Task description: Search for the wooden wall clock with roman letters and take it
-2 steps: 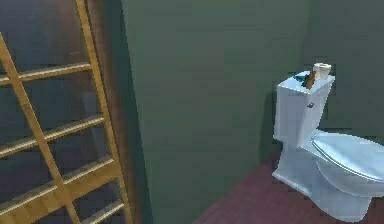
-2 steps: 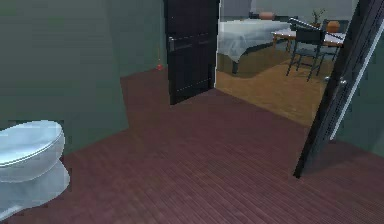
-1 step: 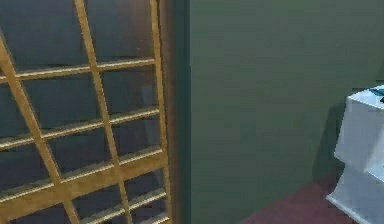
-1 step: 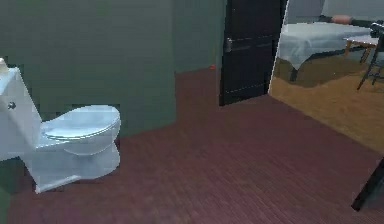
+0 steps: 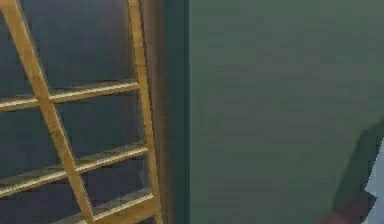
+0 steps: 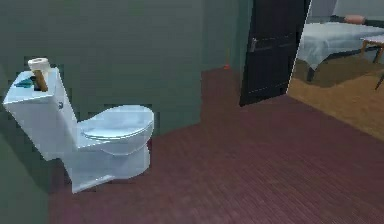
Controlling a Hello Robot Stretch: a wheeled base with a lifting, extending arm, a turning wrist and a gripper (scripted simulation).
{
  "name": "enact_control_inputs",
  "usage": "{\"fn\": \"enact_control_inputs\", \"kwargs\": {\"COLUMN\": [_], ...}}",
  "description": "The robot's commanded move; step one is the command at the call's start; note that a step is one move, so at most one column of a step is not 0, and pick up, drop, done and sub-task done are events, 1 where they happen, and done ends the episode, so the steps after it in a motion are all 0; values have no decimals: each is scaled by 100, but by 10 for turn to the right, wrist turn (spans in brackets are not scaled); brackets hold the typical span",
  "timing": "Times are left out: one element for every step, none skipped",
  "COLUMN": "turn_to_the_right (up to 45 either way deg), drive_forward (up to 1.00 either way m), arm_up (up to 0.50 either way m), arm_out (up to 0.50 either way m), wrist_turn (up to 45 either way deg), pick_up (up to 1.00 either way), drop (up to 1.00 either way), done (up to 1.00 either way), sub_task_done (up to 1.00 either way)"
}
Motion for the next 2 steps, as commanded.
{"fn": "enact_control_inputs", "kwargs": {"turn_to_the_right": [-450,-330], "drive_forward": [0,0], "arm_up": [0,0], "arm_out": [0,0], "wrist_turn": [0,0], "pick_up": [0,0], "drop": [0,0], "done": [0,0], "sub_task_done": [0,0]}}
